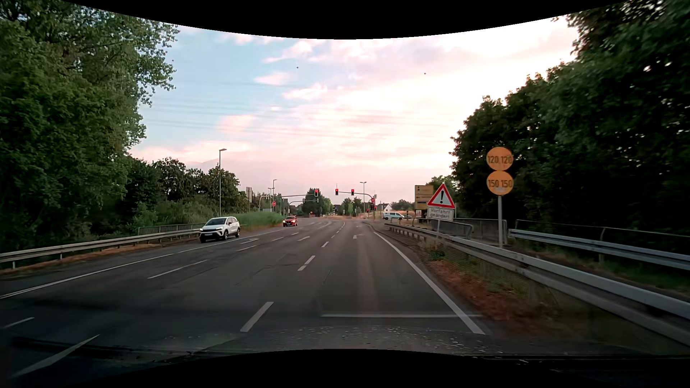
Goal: Follow the waypoints while adhering to traffic rules and regulations
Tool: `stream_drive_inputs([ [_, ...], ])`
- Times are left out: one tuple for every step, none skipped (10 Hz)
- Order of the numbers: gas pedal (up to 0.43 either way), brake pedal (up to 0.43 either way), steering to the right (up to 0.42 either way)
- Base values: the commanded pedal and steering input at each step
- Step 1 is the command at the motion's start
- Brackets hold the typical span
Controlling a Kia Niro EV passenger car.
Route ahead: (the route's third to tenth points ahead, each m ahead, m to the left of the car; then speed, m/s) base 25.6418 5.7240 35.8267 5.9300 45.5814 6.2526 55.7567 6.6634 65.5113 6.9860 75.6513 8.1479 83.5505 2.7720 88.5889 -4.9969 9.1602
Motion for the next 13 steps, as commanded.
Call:
stream_drive_inputs([
  [0.000, 0.000, -0.026],
  [0.000, 0.000, -0.019],
  [0.000, 0.000, -0.014],
  [0.000, 0.000, -0.012],
  [0.000, 0.000, -0.010],
  [0.000, 0.000, -0.008],
  [0.000, 0.000, -0.005],
  [0.000, 0.000, -0.002],
  [0.000, 0.000, -0.001],
  [0.000, 0.000, -0.002],
  [0.000, 0.000, -0.002],
  [0.000, 0.000, -0.002],
  [0.000, 0.000, -0.002],
])
